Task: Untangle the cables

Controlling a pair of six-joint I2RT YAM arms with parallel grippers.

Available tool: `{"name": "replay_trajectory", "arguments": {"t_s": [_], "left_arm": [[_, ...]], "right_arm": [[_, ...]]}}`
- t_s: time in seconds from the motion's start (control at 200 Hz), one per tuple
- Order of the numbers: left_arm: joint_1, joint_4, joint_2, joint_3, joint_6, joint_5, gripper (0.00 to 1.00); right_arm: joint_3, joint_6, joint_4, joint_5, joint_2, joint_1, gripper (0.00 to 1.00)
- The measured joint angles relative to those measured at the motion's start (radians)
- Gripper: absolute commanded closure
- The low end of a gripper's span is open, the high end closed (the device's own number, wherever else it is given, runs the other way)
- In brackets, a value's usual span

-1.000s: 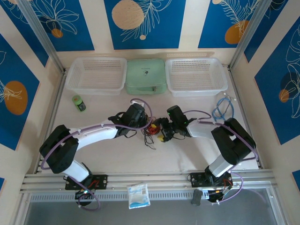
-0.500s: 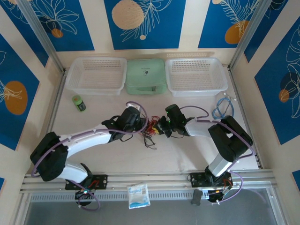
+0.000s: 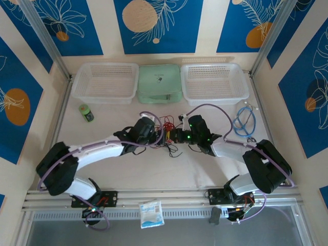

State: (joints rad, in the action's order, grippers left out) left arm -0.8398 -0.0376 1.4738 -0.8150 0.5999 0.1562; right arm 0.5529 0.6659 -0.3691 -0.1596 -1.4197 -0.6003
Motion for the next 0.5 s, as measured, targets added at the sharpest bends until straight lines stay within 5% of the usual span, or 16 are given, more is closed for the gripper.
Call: {"name": "replay_trajectory", "arguments": {"t_s": [0.255,0.5], "left_arm": [[0.008,0.273,0.061,0.129,-0.069,-0.090,0.17],[0.043,0.431,0.154,0.172,-0.136,-0.179,0.72]], "right_arm": [[-0.029,-0.085,-0.081,-0.177,-0.059,0.072,1.00],[-0.029,-0.079,-0.147,-0.271,-0.145,0.121,1.00]]}}
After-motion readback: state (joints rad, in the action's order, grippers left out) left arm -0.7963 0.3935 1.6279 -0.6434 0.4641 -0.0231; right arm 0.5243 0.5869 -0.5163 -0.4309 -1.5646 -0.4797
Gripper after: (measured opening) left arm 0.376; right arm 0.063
